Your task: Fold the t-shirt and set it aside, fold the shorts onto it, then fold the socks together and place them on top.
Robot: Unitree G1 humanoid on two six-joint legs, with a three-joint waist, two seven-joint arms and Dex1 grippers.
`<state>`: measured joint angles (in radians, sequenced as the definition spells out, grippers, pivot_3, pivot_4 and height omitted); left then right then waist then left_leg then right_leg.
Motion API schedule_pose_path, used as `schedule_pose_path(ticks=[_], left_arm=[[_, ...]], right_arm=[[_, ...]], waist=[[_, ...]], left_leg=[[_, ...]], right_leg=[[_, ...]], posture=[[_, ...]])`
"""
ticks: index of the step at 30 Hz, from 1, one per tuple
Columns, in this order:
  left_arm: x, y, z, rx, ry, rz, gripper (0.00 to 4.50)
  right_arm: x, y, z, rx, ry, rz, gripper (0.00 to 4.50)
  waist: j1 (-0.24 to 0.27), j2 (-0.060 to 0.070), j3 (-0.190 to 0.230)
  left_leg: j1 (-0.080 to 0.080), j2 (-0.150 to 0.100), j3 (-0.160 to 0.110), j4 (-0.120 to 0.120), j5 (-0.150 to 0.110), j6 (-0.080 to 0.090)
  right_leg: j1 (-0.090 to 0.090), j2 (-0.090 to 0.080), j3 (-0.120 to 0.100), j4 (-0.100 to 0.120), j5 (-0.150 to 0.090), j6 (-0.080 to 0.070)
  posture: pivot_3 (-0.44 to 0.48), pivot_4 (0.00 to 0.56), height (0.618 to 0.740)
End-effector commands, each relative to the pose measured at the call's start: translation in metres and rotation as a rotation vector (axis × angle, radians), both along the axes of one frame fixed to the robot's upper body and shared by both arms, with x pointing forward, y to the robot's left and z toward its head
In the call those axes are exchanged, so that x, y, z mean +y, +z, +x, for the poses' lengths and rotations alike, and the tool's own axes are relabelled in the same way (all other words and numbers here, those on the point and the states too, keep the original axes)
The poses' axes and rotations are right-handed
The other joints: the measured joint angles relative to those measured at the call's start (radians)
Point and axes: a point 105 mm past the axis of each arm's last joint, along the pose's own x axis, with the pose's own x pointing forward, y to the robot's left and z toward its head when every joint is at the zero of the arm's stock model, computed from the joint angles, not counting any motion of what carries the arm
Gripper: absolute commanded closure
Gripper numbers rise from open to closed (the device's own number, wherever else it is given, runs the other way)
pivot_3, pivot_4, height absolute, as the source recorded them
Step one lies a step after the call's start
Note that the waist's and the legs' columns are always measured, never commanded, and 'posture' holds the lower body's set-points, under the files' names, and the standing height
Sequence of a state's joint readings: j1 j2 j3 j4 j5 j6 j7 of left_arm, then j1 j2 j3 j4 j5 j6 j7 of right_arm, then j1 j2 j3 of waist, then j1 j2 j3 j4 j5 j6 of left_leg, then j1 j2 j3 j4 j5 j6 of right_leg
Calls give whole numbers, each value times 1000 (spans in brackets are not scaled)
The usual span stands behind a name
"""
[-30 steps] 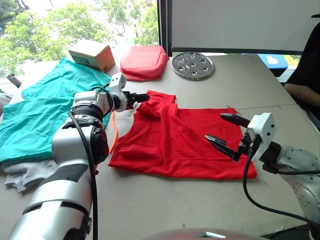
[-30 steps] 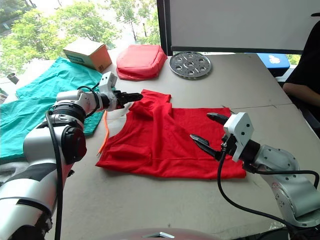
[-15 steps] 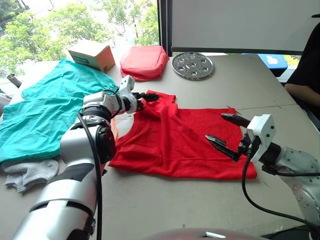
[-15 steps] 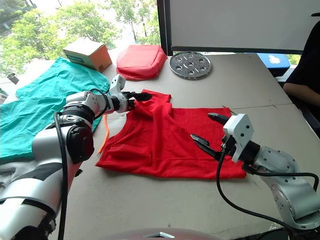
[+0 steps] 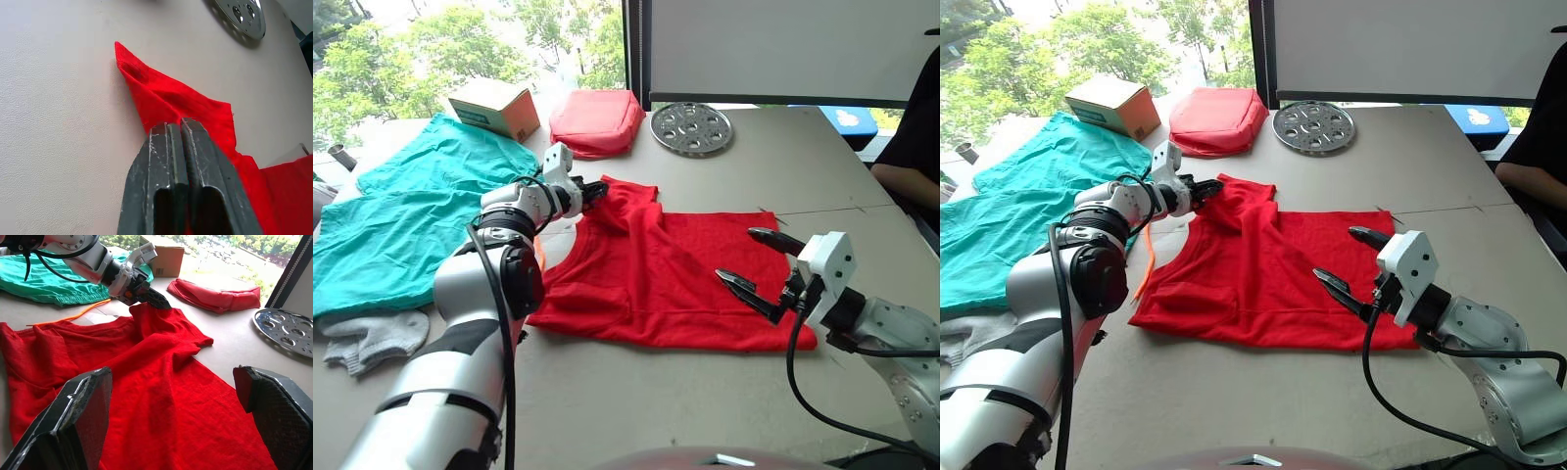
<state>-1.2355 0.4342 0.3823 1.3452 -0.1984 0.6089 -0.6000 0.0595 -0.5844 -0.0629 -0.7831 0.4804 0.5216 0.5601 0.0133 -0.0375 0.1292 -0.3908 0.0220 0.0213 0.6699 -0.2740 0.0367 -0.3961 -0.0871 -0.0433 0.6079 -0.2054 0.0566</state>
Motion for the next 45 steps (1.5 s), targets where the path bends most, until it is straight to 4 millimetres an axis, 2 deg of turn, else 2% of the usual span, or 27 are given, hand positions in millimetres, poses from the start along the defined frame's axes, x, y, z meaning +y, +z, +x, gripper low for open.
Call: schedule_pose_path(ticks=[1,4,6,10,12,14,15,17,19,21,24,28,31,34,37,41,43,45], left_arm=[[12,15,0,-42,-2,-13,4445],[16,21,-1,-115,-63,61,4445],[17,25,-2,-193,-147,177,4445],[7,53,-7,-421,-324,242,4445],[-5,64,-19,-631,-511,359,4445],[-19,75,-41,-858,-688,421,4445],[-22,72,-54,-936,-781,472,4445],[-21,50,-80,-1032,-974,637,4445],[-3,16,-100,-1050,-1117,827,4445],[13,-7,-105,-1021,-1154,986,4445],[26,-19,-95,-968,-1059,1088,4445],[34,-15,-87,-952,-952,1075,4445],[37,1,-85,-965,-855,932,3482],[40,10,-92,-921,-839,722,2081],[44,11,-103,-853,-837,613,2081],[44,7,-119,-790,-843,598,2081],[48,-3,-129,-613,-813,514,2081],[47,-1,-137,-465,-706,333,2081]], right_arm=[[1,12,-1,-48,17,-2,300],[0,11,1,-43,24,-5,300],[0,10,2,-40,27,-6,300],[-1,8,4,-34,33,-5,300],[-2,7,4,-28,33,-7,300],[-4,5,5,-22,32,-9,300],[-5,4,5,-18,31,-11,300],[-7,3,6,-13,29,-16,300],[-9,1,7,-5,26,-19,300],[-11,-1,8,5,20,-25,300],[-15,-7,14,45,-5,-37,300],[-20,-14,22,102,-41,-62,300],[-27,-17,32,125,-87,-92,300],[-31,-17,41,139,-112,-108,300],[-32,-16,48,141,-123,-128,300],[-34,-16,57,140,-149,-163,300],[-37,-15,62,142,-180,-184,300],[-41,-15,68,144,-222,-213,300]], waist=[[-1,0,0],[1,0,0],[2,0,0],[2,0,0],[0,0,0],[0,1,0],[0,1,0],[-1,2,0],[-2,3,0],[-2,3,0],[9,2,0],[27,2,0],[26,2,0],[17,2,0],[1,3,0],[-10,3,0],[-10,3,0],[-11,4,1]], left_leg=[[0,0,0,0,0,0],[0,0,0,0,0,0],[0,0,0,0,0,0],[-1,0,0,0,0,0],[-1,0,0,0,0,0],[0,0,1,0,0,0],[0,1,1,-1,0,0],[1,1,1,-1,0,0],[4,1,1,-1,0,0],[6,1,3,-2,0,1],[5,1,1,-1,0,1],[5,1,1,1,0,1],[4,0,1,1,-1,1],[4,1,1,0,-1,1],[4,1,1,-1,-1,1],[5,2,1,-1,-1,1],[5,2,0,-1,-1,1],[5,2,0,-1,-1,1]], right_leg=[[0,0,0,0,0,0],[0,0,0,0,0,0],[0,0,0,0,0,0],[0,0,0,0,0,0],[0,0,0,-1,0,-1],[0,0,1,-1,0,-1],[0,0,2,-1,-1,-2],[0,0,3,-1,-1,-3],[0,0,6,-1,-2,-5],[0,0,8,-1,-2,-5],[0,0,7,-1,-2,-5],[1,-2,7,-1,-2,-5],[0,-2,6,-1,-2,-5],[0,0,6,0,0,-1],[0,0,5,1,0,-1],[0,0,7,0,0,-1],[0,1,7,0,0,-1],[0,1,7,0,-1,-2]], posture=[[0,150,740],[0,150,740],[0,150,740],[0,150,740],[0,150,740],[0,150,740],[0,150,740],[0,150,740],[0,150,740],[0,150,740],[0,150,740],[0,150,740],[0,150,740],[0,150,740],[0,150,740],[0,150,740],[0,150,740],[0,150,740]])
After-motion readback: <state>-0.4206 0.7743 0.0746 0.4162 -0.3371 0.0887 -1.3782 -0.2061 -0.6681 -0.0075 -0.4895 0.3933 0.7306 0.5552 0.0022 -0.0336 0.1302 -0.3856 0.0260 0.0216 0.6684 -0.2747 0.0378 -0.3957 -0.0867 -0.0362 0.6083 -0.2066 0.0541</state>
